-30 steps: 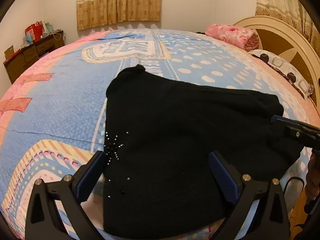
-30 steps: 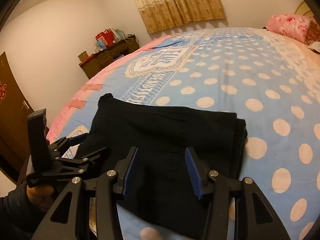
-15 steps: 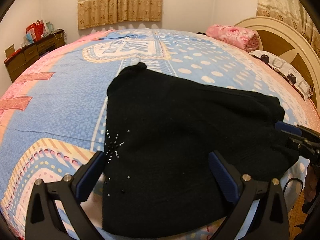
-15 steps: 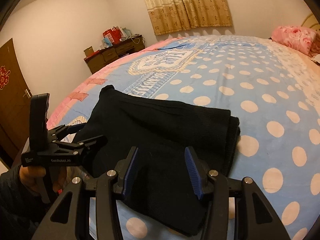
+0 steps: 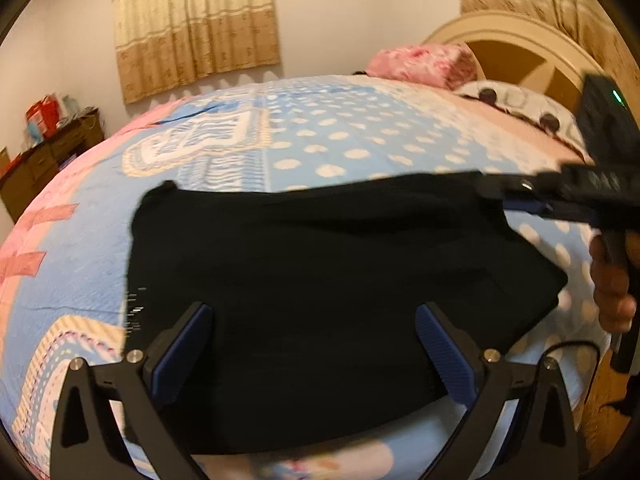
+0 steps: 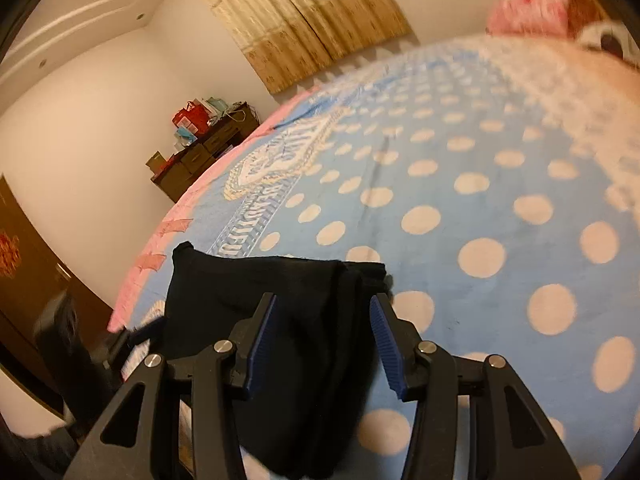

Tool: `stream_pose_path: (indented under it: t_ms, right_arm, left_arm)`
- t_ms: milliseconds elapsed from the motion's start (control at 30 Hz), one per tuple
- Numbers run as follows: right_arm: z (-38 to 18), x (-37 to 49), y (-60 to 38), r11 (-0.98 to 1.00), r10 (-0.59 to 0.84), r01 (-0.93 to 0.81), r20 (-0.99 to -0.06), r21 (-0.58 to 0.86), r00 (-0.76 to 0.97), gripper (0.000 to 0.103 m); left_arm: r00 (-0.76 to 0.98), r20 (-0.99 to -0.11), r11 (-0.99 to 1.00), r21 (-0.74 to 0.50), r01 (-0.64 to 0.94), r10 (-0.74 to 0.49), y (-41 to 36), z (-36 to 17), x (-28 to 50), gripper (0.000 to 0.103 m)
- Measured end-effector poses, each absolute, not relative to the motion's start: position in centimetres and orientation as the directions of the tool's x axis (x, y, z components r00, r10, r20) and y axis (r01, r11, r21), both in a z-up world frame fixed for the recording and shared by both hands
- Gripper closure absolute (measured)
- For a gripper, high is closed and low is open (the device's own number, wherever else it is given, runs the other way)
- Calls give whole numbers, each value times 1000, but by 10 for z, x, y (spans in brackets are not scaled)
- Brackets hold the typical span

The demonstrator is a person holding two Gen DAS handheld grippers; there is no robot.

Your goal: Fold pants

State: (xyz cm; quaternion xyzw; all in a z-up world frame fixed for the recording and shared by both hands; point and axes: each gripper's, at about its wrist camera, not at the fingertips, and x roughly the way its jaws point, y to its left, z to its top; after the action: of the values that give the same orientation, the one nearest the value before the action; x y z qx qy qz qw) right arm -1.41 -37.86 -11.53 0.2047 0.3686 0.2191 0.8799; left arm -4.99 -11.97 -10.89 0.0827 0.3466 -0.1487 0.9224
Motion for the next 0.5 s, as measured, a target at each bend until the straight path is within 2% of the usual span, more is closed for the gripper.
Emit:
stream_pose_path:
  t_ms: [100, 267, 367, 500]
  right_arm:
    - [-120, -5, -374, 798, 568, -242, -556, 551, 607, 91]
    - [-115, 4, -384, 764, 591, -235, -508, 600, 627, 93]
    - [-125, 10, -383, 796, 556, -209, -549, 568, 625, 94]
    - [-133, 6, -391, 785, 563, -201, -541, 586, 624, 94]
  left_arm:
    - [713, -668, 943, 51, 330, -213, -122, -113, -49, 0]
    - [716, -663, 942, 46, 331, -219, -125, -114, -49, 0]
    - [725, -656, 940, 67, 335, -211, -127, -116, -52, 0]
    - [737, -650, 955, 57, 290, -186, -109, -100, -62, 0]
